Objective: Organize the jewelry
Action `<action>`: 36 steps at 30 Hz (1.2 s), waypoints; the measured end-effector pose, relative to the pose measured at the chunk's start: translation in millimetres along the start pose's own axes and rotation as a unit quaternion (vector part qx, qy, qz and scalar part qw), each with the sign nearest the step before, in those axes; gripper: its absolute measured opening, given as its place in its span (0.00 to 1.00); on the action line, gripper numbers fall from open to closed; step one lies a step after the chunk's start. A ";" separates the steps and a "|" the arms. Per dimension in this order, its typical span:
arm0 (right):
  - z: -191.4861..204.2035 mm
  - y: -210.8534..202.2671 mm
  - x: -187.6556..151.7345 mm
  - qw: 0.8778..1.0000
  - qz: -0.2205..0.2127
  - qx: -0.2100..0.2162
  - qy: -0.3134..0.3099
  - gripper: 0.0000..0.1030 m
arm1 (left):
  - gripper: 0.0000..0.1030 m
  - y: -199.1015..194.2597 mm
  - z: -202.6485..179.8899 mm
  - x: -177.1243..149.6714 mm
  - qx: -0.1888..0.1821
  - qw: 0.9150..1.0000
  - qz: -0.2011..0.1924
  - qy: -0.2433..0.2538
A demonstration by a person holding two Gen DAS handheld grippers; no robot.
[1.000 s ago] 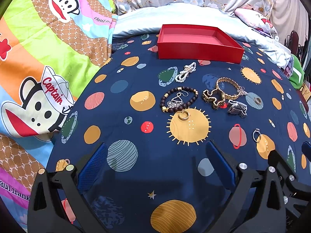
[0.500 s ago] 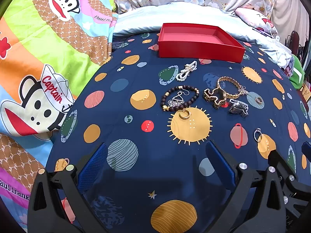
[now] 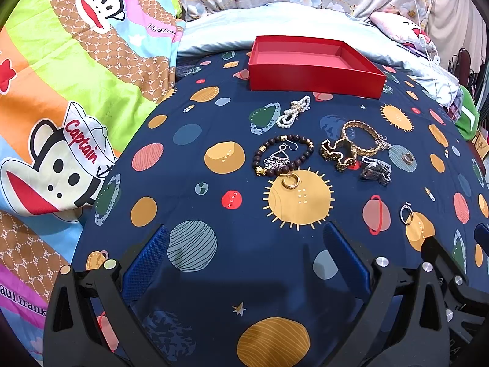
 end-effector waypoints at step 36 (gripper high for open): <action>10.8 65.2 42.2 0.996 0.045 0.066 -0.031 0.85 | 0.95 55.8 33.5 39.6 -0.019 0.998 0.044 -0.041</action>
Point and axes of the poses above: each gripper's, at about its wrist camera, not at the fingertips, and y roughly the way its jaws point, z to its left, x to its top, the point moved 3 cm from there along y, roughly the way its jaws point, and after that the axes turned 10 degrees about z, right-handed, at the moved point
